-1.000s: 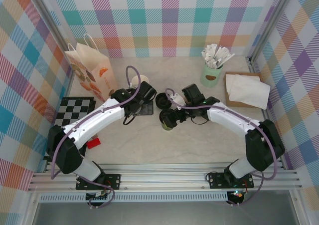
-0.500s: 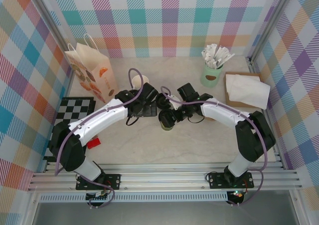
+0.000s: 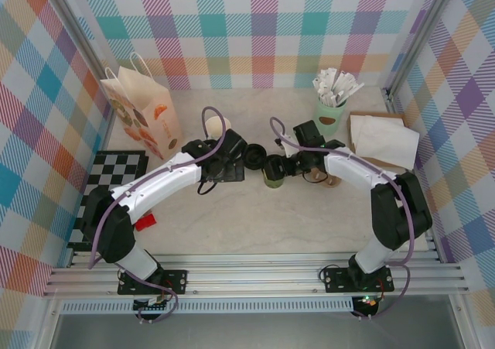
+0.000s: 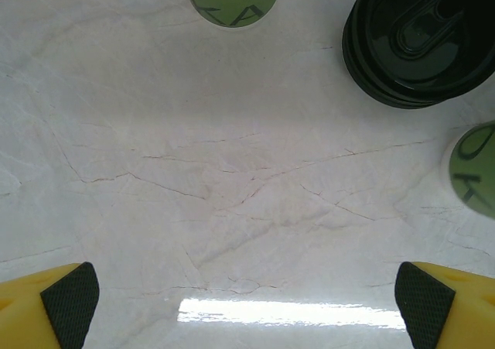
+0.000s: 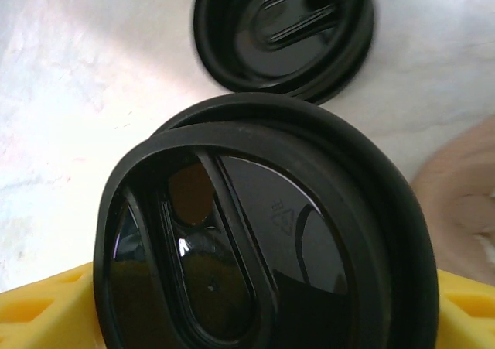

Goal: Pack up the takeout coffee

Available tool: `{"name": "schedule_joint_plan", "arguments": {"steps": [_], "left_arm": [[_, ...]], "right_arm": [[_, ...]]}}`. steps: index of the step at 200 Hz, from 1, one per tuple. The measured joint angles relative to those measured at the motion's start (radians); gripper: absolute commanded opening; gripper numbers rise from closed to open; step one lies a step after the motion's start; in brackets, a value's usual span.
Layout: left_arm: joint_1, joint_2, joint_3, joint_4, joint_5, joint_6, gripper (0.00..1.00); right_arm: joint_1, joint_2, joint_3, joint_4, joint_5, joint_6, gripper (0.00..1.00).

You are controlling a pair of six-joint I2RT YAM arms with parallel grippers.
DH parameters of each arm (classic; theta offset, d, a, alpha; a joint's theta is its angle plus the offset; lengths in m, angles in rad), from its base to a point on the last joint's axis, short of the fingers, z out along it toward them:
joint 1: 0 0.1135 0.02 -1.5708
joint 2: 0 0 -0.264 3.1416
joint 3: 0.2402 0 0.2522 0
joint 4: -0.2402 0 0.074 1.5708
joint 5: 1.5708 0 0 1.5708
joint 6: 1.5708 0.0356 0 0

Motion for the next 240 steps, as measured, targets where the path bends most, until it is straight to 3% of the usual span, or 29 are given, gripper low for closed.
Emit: {"name": "schedule_joint_plan", "arguments": {"steps": [45, 89, 125, 154, 216, 240], "left_arm": [[0.005, -0.002, -0.020, 0.080, 0.037, 0.009, 1.00], [0.008, 0.035, -0.164, 0.321, 0.223, 0.057, 1.00], [0.008, 0.170, -0.217, 0.532, 0.290, 0.115, 0.93], [0.008, 0.291, -0.187, 0.652, 0.337, 0.162, 0.85], [0.012, 0.411, -0.051, 0.725, 0.387, 0.181, 0.81], [0.019, 0.463, 0.020, 0.711, 0.385, 0.188, 0.81]], "right_arm": [[-0.082, 0.074, 0.080, 0.049, 0.089, 0.072, 0.84], [-0.112, 0.257, 0.284, 0.119, 0.183, 0.160, 0.84], [-0.133, 0.395, 0.455, 0.137, 0.220, 0.188, 0.84], [-0.152, 0.467, 0.552, 0.136, 0.231, 0.206, 0.84], [-0.171, 0.545, 0.648, 0.148, 0.224, 0.282, 0.88], [-0.171, 0.549, 0.648, 0.159, 0.230, 0.307, 0.95]]}}
